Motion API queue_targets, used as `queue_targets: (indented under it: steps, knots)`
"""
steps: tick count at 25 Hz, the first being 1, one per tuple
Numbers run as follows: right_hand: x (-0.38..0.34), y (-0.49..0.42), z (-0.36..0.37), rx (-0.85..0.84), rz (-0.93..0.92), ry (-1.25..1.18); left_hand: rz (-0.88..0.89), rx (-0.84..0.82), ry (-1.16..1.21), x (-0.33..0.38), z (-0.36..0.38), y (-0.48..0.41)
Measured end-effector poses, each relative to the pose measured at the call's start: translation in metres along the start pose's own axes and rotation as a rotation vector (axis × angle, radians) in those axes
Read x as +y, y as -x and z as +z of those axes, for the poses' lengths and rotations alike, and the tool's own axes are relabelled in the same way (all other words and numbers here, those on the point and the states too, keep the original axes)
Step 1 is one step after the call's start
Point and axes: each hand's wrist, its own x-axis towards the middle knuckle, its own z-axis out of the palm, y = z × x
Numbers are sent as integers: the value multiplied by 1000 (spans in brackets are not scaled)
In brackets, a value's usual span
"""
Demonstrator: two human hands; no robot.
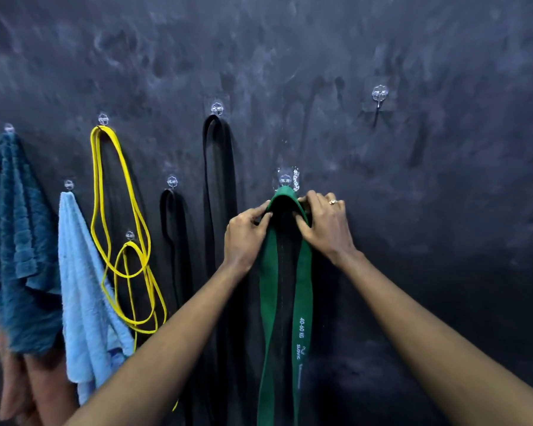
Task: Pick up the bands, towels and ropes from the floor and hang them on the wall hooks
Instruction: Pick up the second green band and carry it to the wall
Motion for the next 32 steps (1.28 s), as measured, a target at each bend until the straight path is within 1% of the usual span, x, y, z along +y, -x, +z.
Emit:
queue_targets:
  steps: [2,5,7,8,10,11,12,13,15,19,22,28,32]
  knots:
    - [-3,2,-1,-29,16,4,-9,-19,1,-2,0,3]
    - [-4,4,-7,-92,-2,4,-35,-106,13,-8,-4,0]
    - [0,11,-15,-148,1,-69,-19,-154,-28,-10,-11,3]
    - [4,16,-20,-169,16,-138,6,-144,-51,-10,-15,6]
    - [17,31,-34,-189,58,-240,63,-58,-90,-8,-22,21]
    - [26,41,-43,-198,74,-243,78,-31,-104,-3,-25,31]
    - [36,50,-52,-210,83,-227,84,-39,-115,2,-28,39]
    - [46,61,-61,-222,89,-208,94,-84,-125,8,-28,47]
    - [73,86,-87,-242,130,-169,138,-234,-152,26,-17,64]
    - [145,152,-161,-293,257,-74,223,-483,-126,83,43,92]
    - [201,207,-225,-324,420,-11,256,-640,-112,132,100,115]
    - [306,340,-380,-357,851,137,308,-960,-17,249,238,187]
    - [344,416,-481,-347,1109,189,277,-1086,89,319,319,241]
